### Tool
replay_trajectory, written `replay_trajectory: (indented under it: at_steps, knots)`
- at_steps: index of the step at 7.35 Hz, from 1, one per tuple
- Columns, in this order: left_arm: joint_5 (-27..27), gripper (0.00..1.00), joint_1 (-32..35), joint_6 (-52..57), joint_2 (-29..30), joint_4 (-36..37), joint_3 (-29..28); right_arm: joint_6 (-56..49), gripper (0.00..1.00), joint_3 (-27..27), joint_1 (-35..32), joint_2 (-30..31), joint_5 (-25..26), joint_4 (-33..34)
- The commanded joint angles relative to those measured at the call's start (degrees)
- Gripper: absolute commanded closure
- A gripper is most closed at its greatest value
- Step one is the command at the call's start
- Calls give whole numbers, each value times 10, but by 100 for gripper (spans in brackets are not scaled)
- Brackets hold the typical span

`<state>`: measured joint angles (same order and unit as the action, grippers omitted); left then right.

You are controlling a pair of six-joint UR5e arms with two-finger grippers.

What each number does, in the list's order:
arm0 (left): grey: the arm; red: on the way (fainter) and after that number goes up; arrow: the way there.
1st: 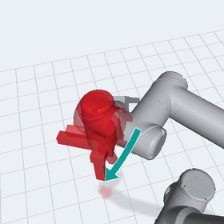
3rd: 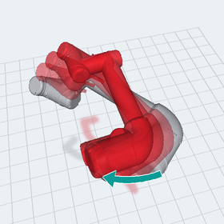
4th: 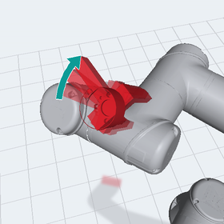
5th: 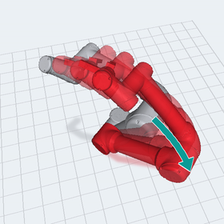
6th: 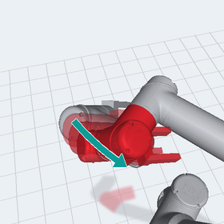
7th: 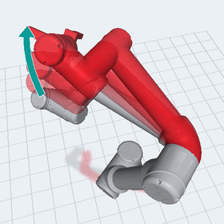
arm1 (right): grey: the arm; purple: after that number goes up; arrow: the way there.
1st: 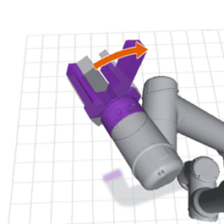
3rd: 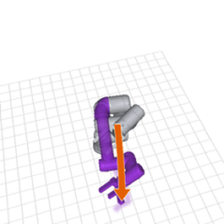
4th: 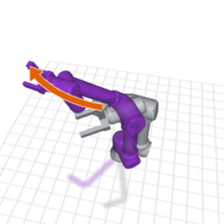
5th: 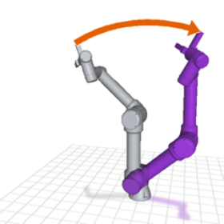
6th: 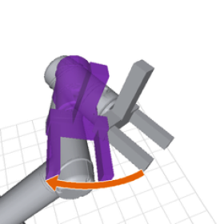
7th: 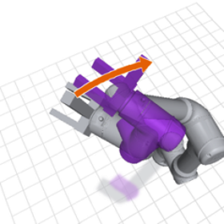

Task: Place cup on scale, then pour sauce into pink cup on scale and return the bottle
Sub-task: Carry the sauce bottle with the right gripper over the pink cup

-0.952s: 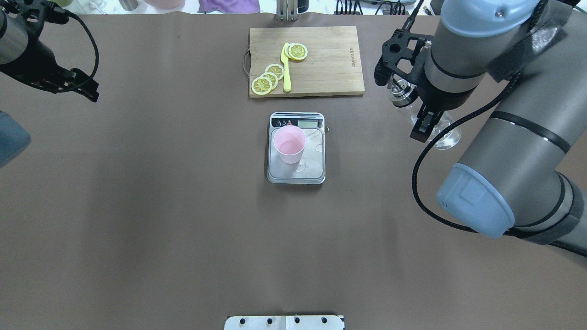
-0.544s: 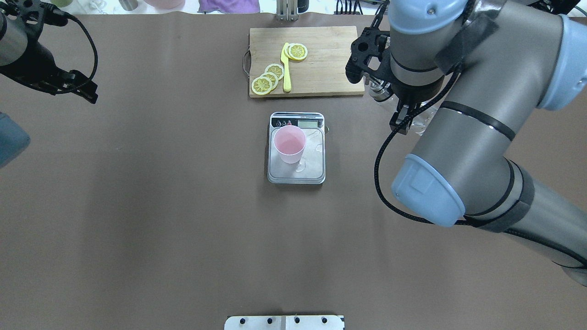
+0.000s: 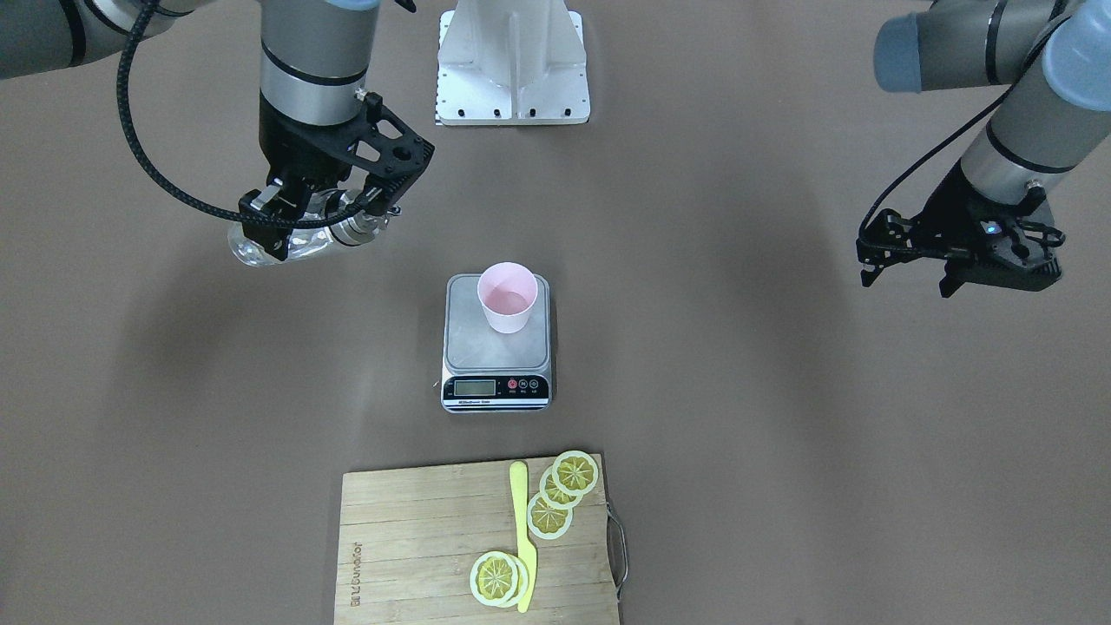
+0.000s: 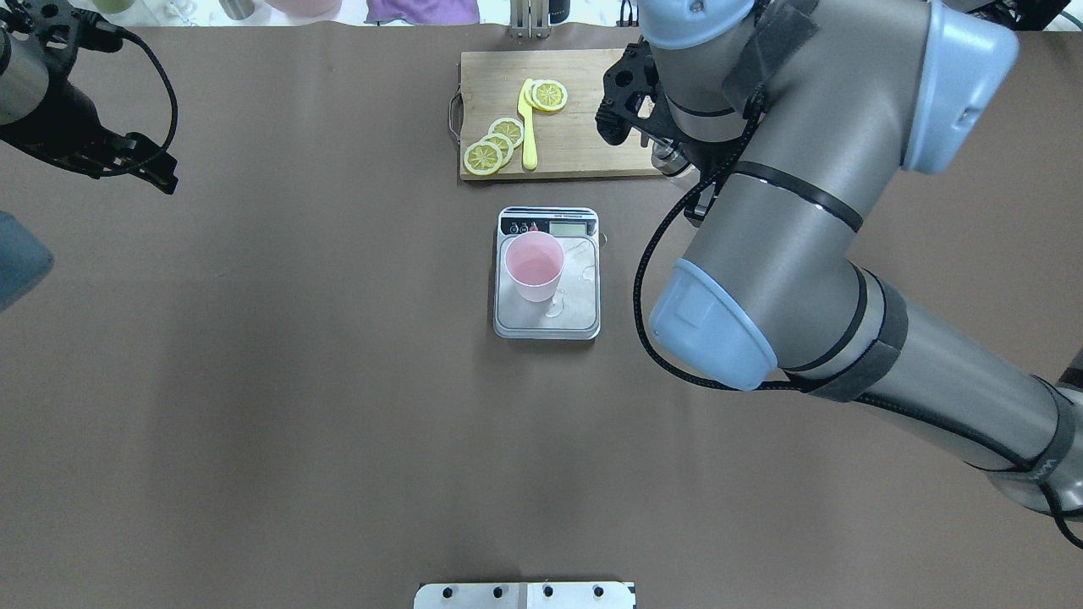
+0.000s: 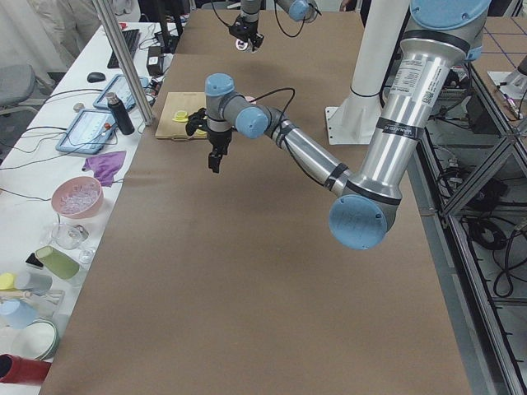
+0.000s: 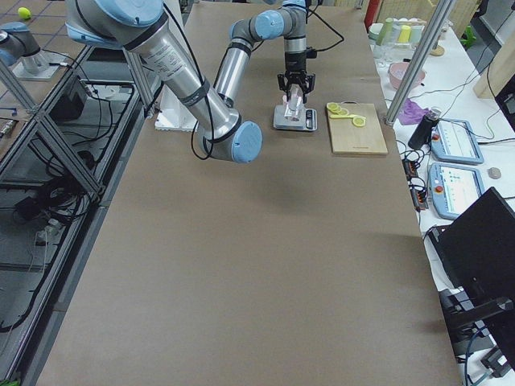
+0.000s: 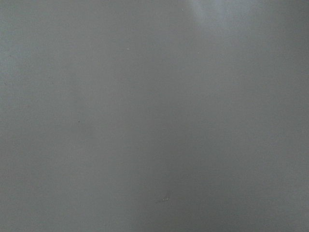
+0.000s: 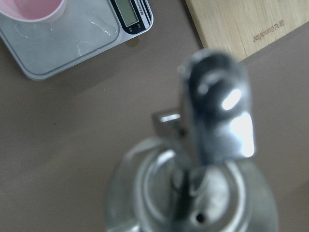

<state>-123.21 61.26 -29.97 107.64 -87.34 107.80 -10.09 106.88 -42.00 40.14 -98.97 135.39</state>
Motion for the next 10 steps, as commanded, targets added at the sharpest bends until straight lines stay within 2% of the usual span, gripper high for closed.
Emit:
replay_trajectory:
  at_steps: [1,6,10]
  knots:
    - [0,6,0,0,-1,0,0,-5,43,-45,6,-36,16,15]
    - [0,6,0,-1,-2,-1,0,-6,43,-126,33,-78,43,16]
    - [0,6,0,-2,-2,-1,0,-5,42,-126,54,-73,53,16]
